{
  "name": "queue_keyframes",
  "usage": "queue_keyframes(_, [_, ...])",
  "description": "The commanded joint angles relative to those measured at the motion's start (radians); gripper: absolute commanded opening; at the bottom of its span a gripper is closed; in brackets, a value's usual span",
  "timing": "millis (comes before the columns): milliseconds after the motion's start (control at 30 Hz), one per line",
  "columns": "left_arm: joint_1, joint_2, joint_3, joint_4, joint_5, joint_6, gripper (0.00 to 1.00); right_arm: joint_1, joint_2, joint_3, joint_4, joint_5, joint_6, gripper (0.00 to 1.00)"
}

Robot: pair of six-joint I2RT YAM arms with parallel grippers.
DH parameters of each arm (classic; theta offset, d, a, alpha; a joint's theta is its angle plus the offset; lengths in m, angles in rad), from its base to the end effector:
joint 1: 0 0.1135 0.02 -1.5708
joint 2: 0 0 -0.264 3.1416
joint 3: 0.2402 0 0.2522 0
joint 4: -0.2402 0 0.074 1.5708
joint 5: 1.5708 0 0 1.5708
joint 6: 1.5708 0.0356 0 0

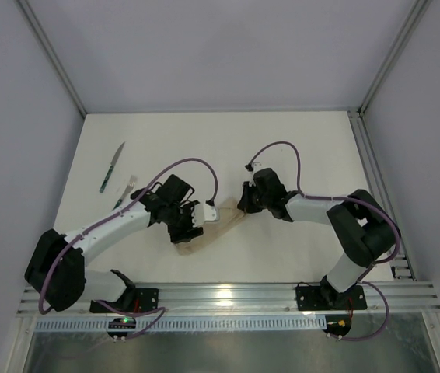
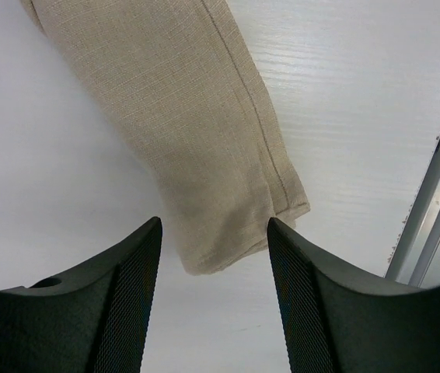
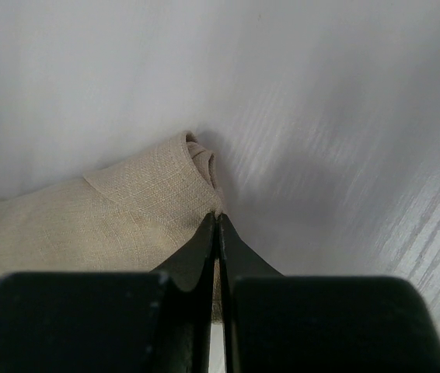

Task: Fold the napkin into a case and place the utensils inside
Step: Fold the lower triangle-folded napkin at the center of the board, then stuff the top corner of the smaller-rectangle-folded napkin into the folded napkin.

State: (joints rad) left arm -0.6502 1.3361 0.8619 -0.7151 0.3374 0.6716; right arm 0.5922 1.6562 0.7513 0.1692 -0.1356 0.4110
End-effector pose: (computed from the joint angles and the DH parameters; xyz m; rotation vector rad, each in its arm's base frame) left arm 0.1871 -0.1571 0.2119 1.7417 2.0941 -0.4580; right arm 0.2645 0.1837 0.1476 -0.2881 2.3748 0.6524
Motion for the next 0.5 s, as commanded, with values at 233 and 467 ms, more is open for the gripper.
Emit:
queue_keyframes(233, [-0.101,0.006,-0.067,0.114,-0.048,0.146,0.65,-0.012,0.034,0.022,0.055,0.021,-0.034,0.04])
queue_keyframes(467, [-0.14,0.034,-0.083,0.029,0.025,0.209,0.78,-0.012,0.056,0.02,0.064,0.011,-0.04,0.04])
